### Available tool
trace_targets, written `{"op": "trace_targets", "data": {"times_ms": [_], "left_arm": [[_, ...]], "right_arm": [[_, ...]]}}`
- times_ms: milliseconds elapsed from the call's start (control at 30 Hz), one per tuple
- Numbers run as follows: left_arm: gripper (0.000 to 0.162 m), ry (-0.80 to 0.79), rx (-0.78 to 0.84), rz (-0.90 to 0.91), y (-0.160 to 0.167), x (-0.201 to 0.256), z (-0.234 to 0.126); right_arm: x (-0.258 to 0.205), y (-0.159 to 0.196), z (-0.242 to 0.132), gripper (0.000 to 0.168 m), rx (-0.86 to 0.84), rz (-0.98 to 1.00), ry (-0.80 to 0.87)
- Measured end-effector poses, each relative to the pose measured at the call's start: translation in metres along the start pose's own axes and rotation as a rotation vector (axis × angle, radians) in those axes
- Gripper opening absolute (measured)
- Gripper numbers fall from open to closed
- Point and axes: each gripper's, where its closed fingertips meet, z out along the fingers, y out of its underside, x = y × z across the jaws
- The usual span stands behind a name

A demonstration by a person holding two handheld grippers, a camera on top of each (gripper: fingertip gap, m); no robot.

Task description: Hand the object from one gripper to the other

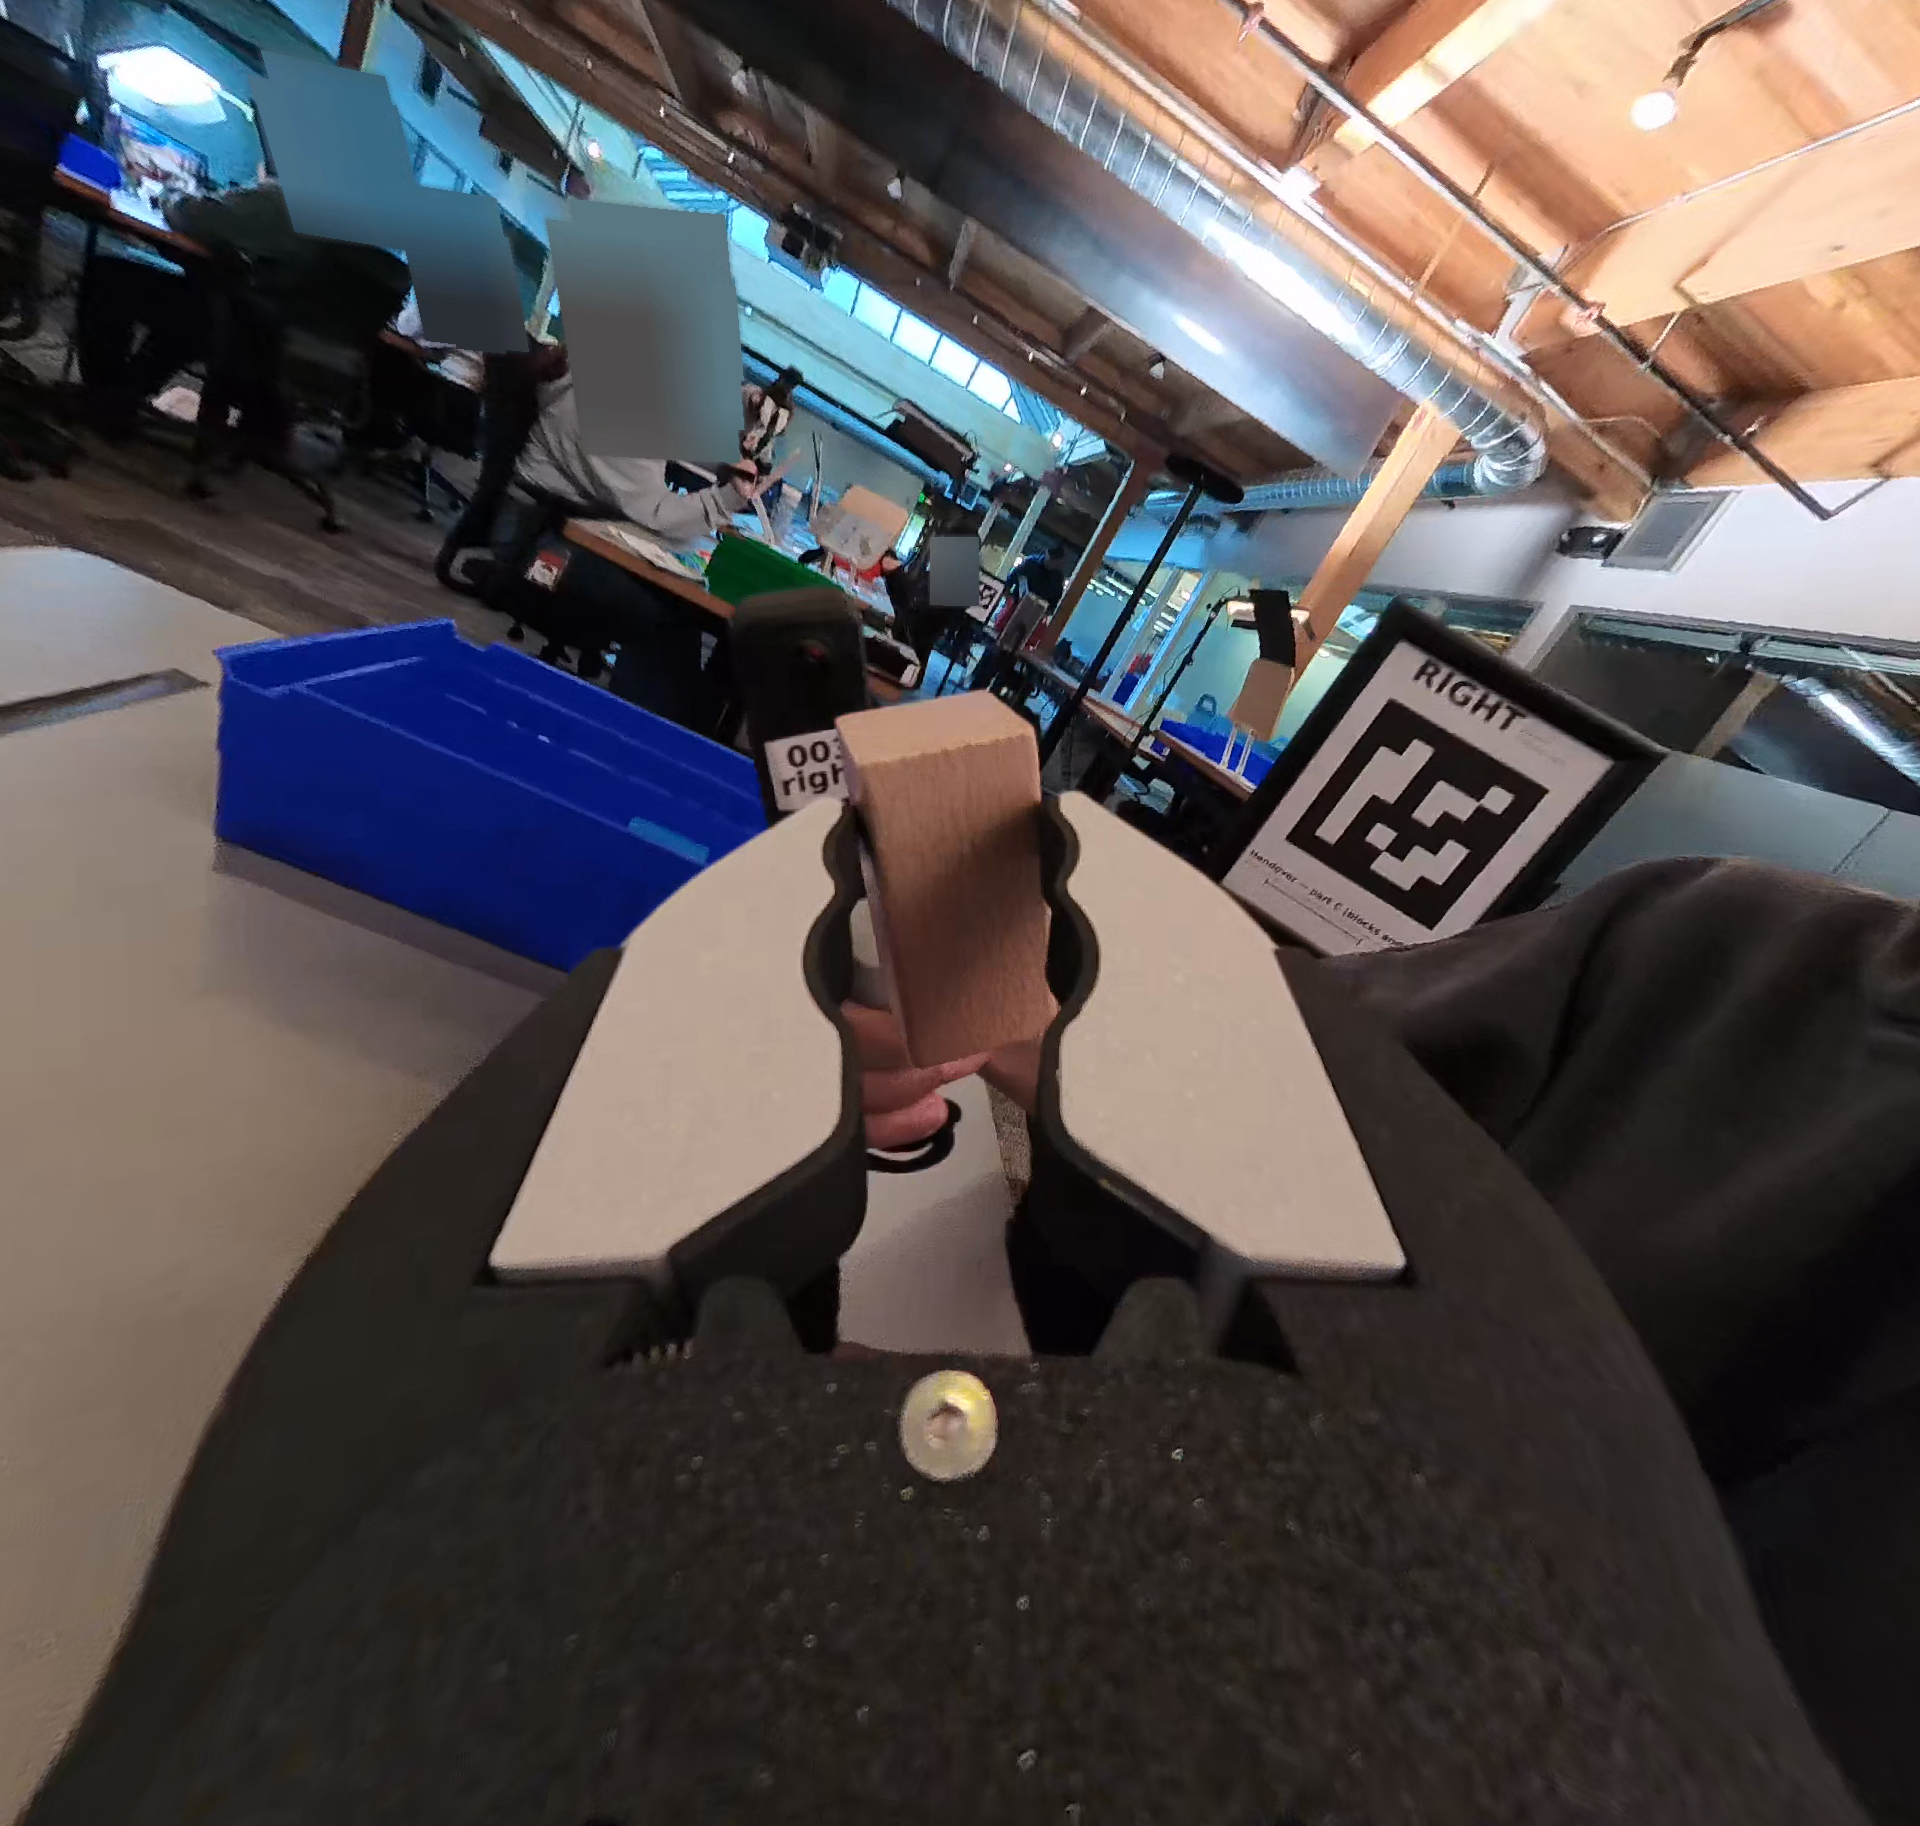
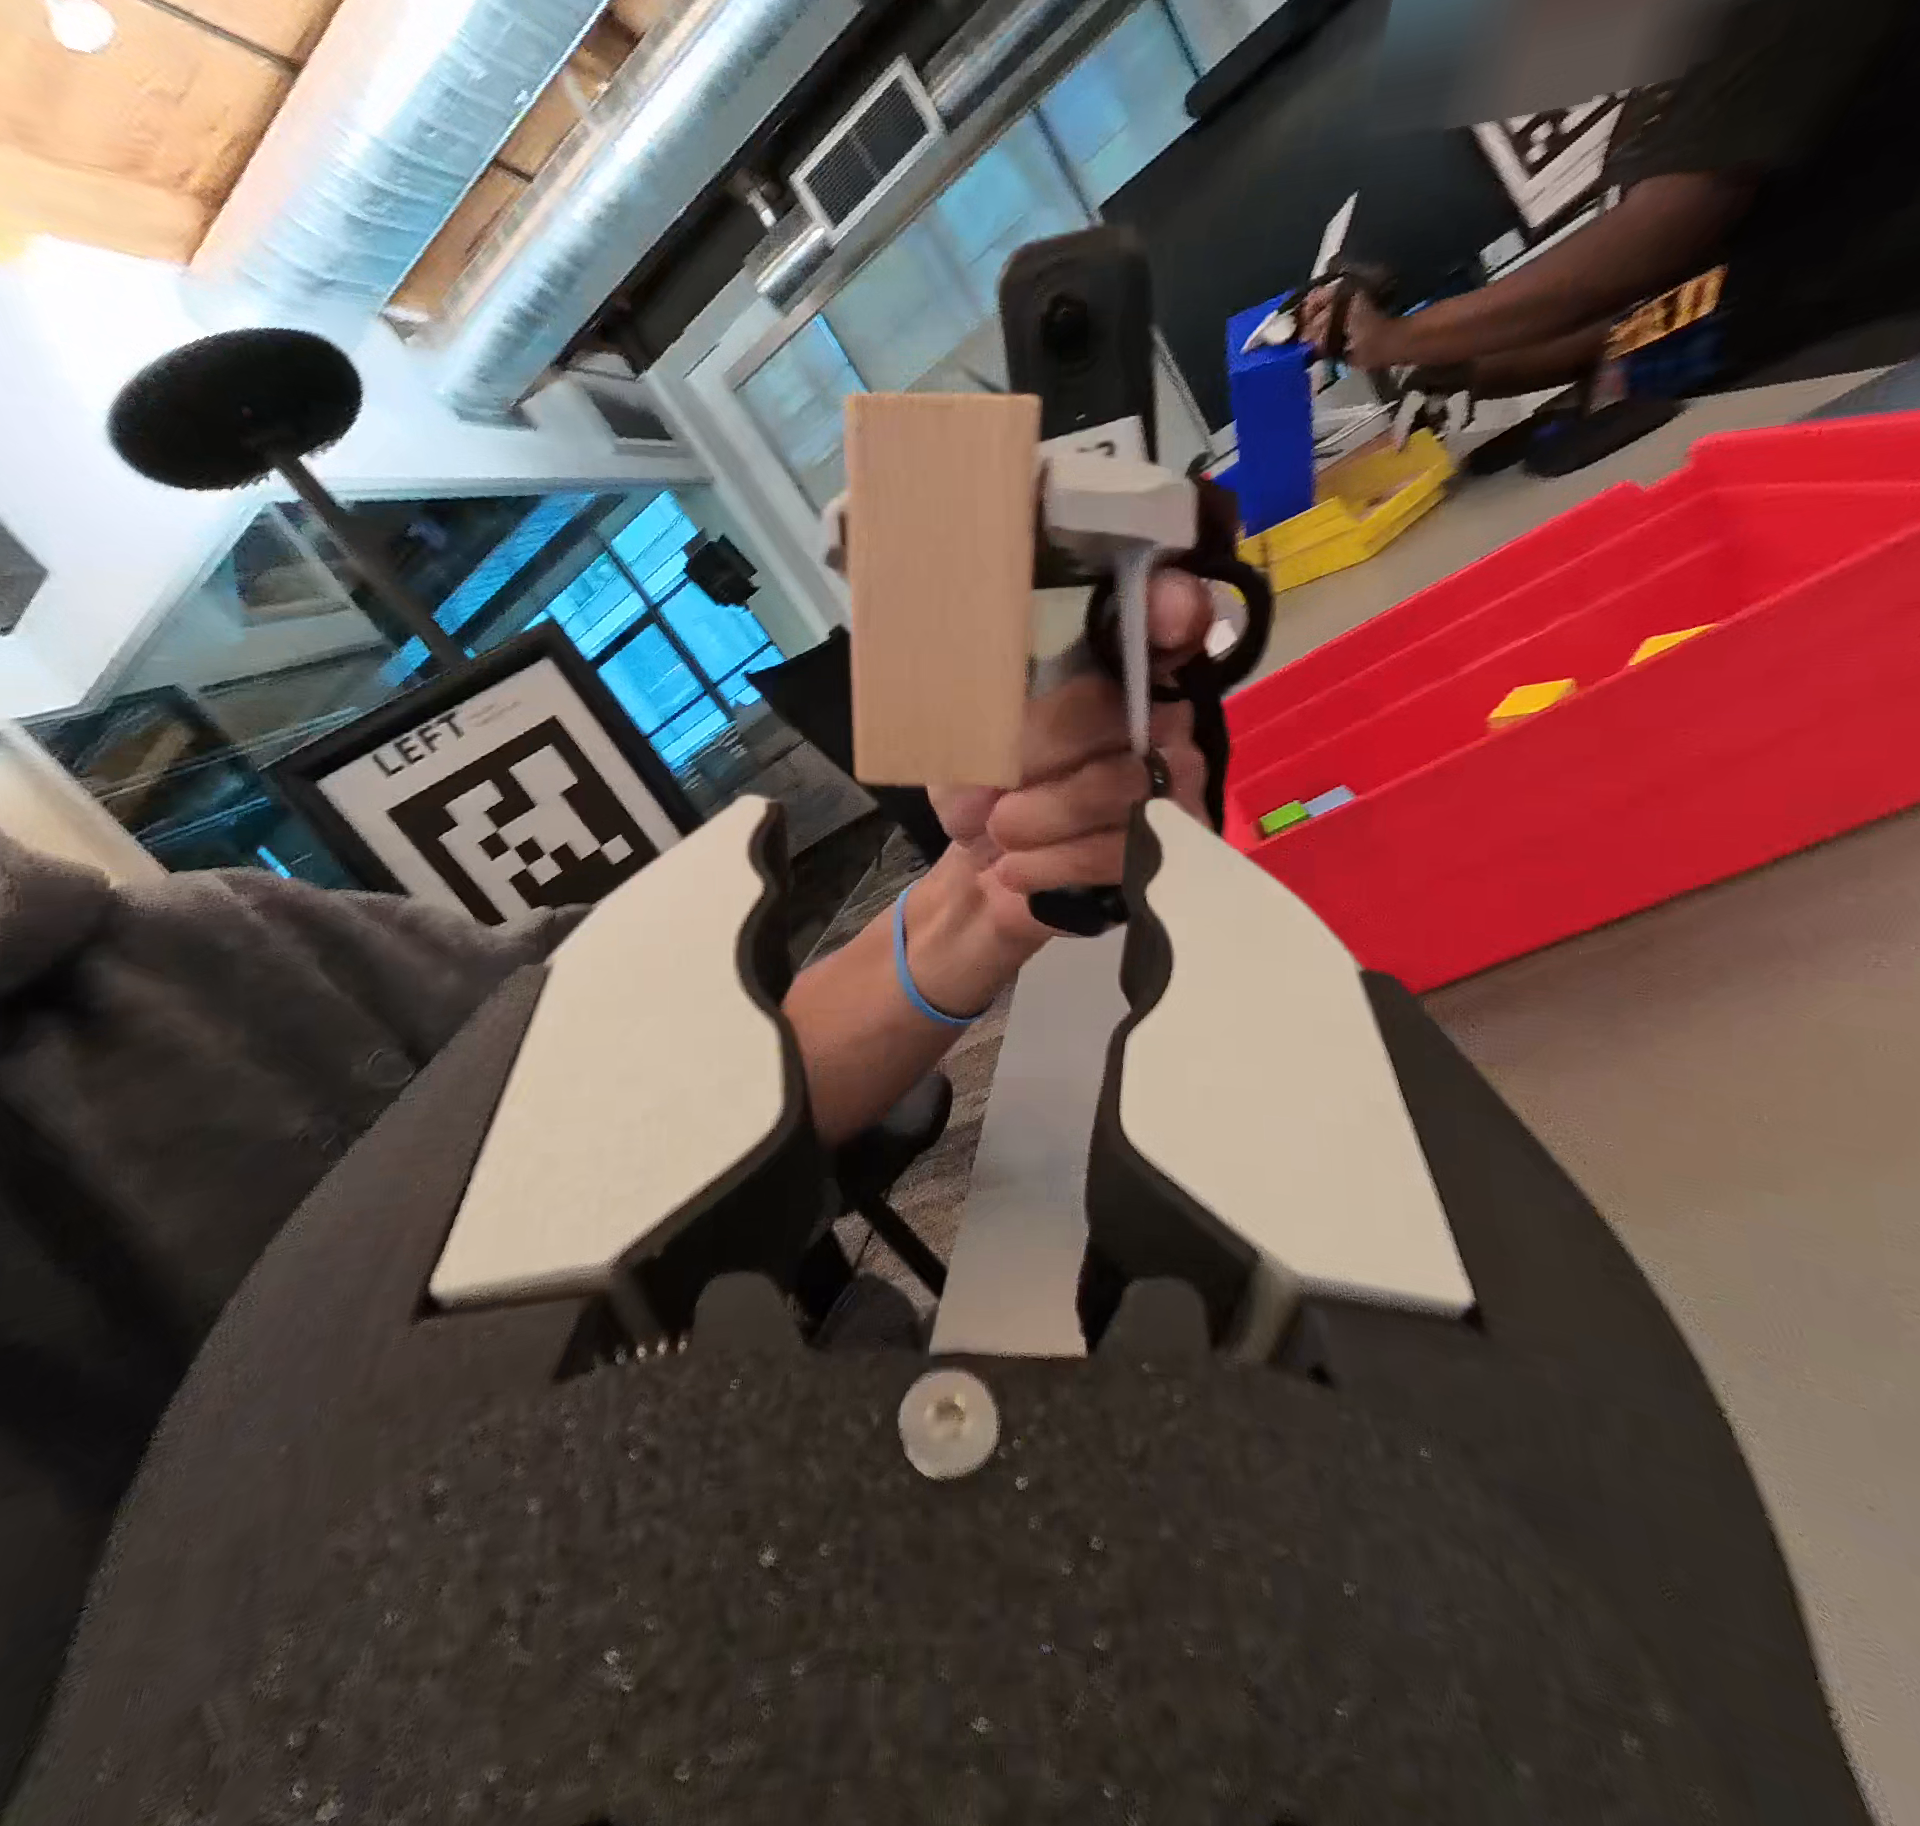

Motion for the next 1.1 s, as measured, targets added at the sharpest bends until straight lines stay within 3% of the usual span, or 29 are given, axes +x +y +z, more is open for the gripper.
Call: {"op": "trace_targets", "data": {"times_ms": [200, 267, 433, 467, 567, 667, 800, 933, 1000, 1100], "left_arm": [[0.033, -0.008, -0.067, -0.016, 0.028, -0.012, 0.021], [0.033, 0.001, -0.084, -0.025, 0.034, -0.012, 0.026], [0.032, -0.107, -0.122, -0.015, 0.04, -0.021, 0.03], [0.035, -0.117, -0.127, -0.016, 0.04, -0.018, 0.028], [0.069, -0.245, -0.124, 0.013, 0.045, -0.019, 0.011], [0.073, -0.428, -0.137, 0.046, 0.066, -0.028, -0.018], [0.068, -0.566, -0.094, 0.012, 0.111, -0.03, -0.054], [0.062, -0.674, -0.076, 0.023, 0.135, -0.03, -0.082], [0.061, -0.668, -0.069, 0.02, 0.133, -0.029, -0.085], [0.059, -0.658, -0.067, -0.004, 0.136, -0.03, -0.084]], "right_arm": [[0.0, 0.002, -0.002, 0.057, 0.033, 0.01, -0.021], [0.002, 0.005, -0.006, 0.034, 0.025, 0.043, -0.032], [0.009, 0.005, -0.019, 0.034, 0.019, 0.065, -0.006], [0.008, 0.004, -0.021, 0.034, 0.015, 0.061, -0.004], [0.003, -0.002, -0.029, 0.034, 0.006, 0.01, 0.03], [-0.004, -0.024, -0.049, 0.034, 0.015, -0.075, 0.108], [-0.008, -0.072, -0.108, 0.034, 0.054, -0.22, 0.353], [0.009, -0.111, -0.218, 0.034, 0.033, -0.396, 0.852], [0.017, -0.108, -0.27, 0.034, -0.086, -0.441, 1.035], [0.029, -0.074, -0.33, 0.034, -0.38, -0.403, 1.209]]}}
